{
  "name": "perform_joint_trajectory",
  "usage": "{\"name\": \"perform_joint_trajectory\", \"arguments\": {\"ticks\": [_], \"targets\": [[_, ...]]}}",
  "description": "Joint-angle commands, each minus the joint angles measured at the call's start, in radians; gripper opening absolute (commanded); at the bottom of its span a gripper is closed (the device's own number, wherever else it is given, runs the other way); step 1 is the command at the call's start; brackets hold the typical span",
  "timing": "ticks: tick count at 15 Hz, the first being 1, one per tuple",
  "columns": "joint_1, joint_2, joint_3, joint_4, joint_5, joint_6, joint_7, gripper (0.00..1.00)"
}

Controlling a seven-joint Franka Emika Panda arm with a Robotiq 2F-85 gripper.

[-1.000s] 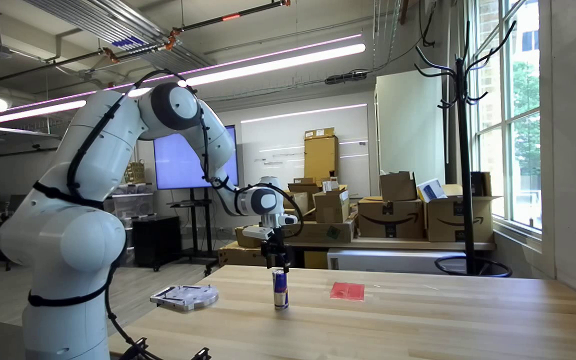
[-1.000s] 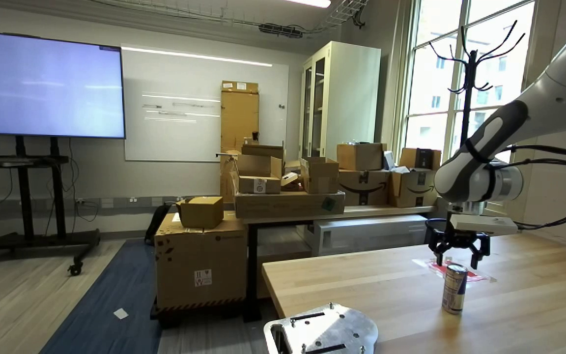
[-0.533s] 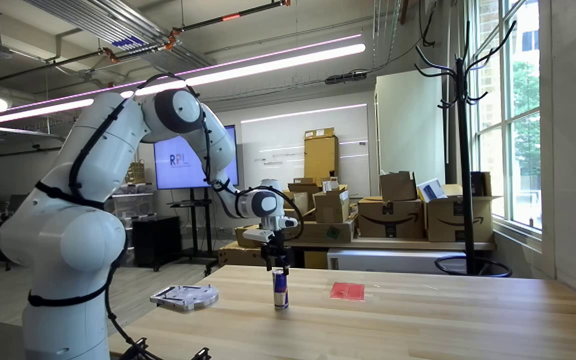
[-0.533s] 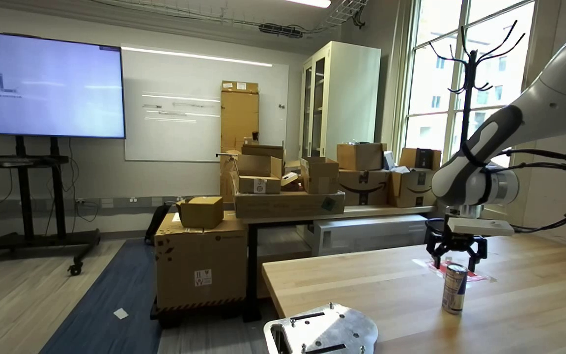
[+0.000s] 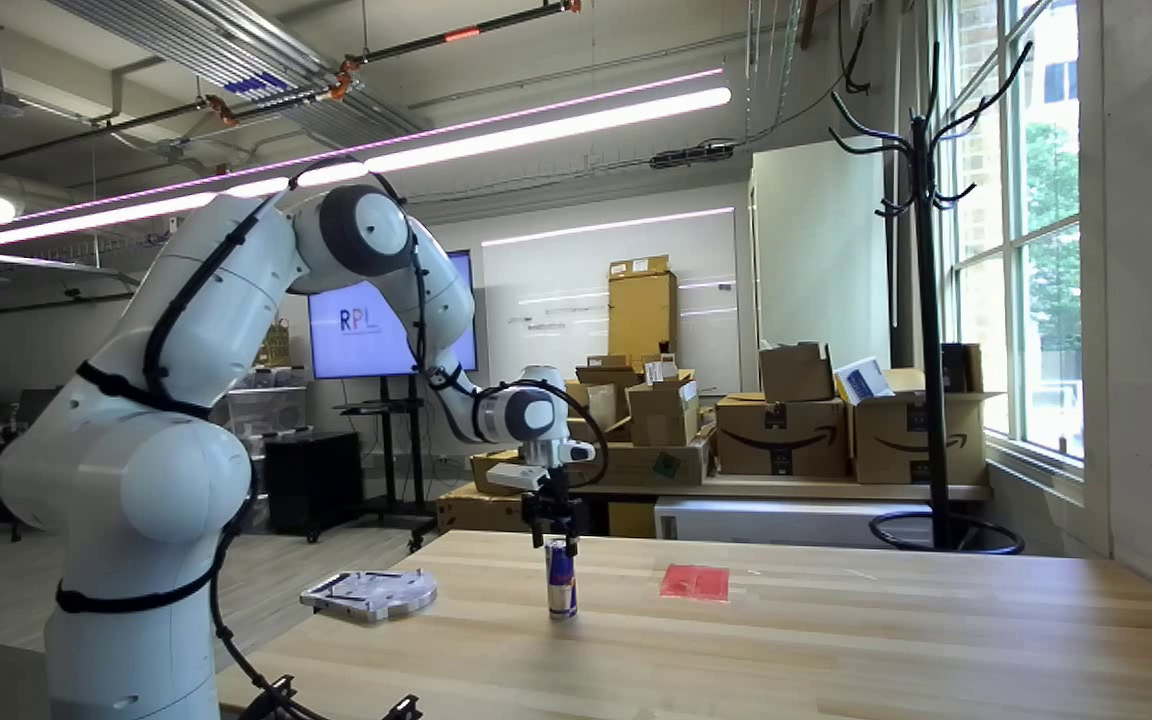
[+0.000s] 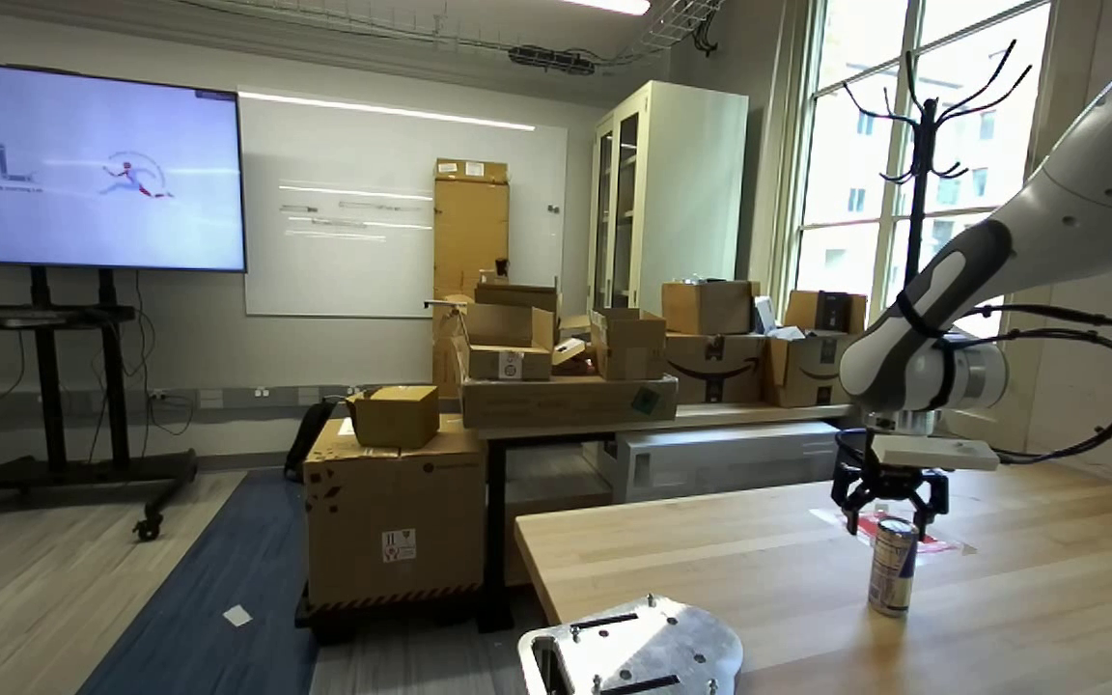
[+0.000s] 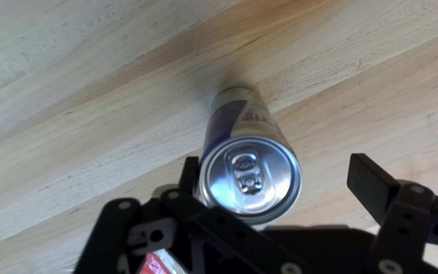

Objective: Put the can on the metal object

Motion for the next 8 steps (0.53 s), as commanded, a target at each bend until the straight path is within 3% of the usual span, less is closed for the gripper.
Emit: {"name": "perform_joint_trajectory", "arguments": {"ticks": [1,3,4,5,8], "targets": [[-0.024,0.019,0.015,0.031,0.019,-0.008,-0.037,1.00],[-0.025,0.022,0.016,0.028,0.019,-0.007,-0.038,1.00],[-0.028,0.023,0.018,0.026,0.022,-0.007,-0.042,0.92],[-0.028,0.025,0.018,0.024,0.021,-0.005,-0.043,0.72],[-0.031,0.030,0.017,0.022,0.021,-0.004,-0.045,0.60]]}}
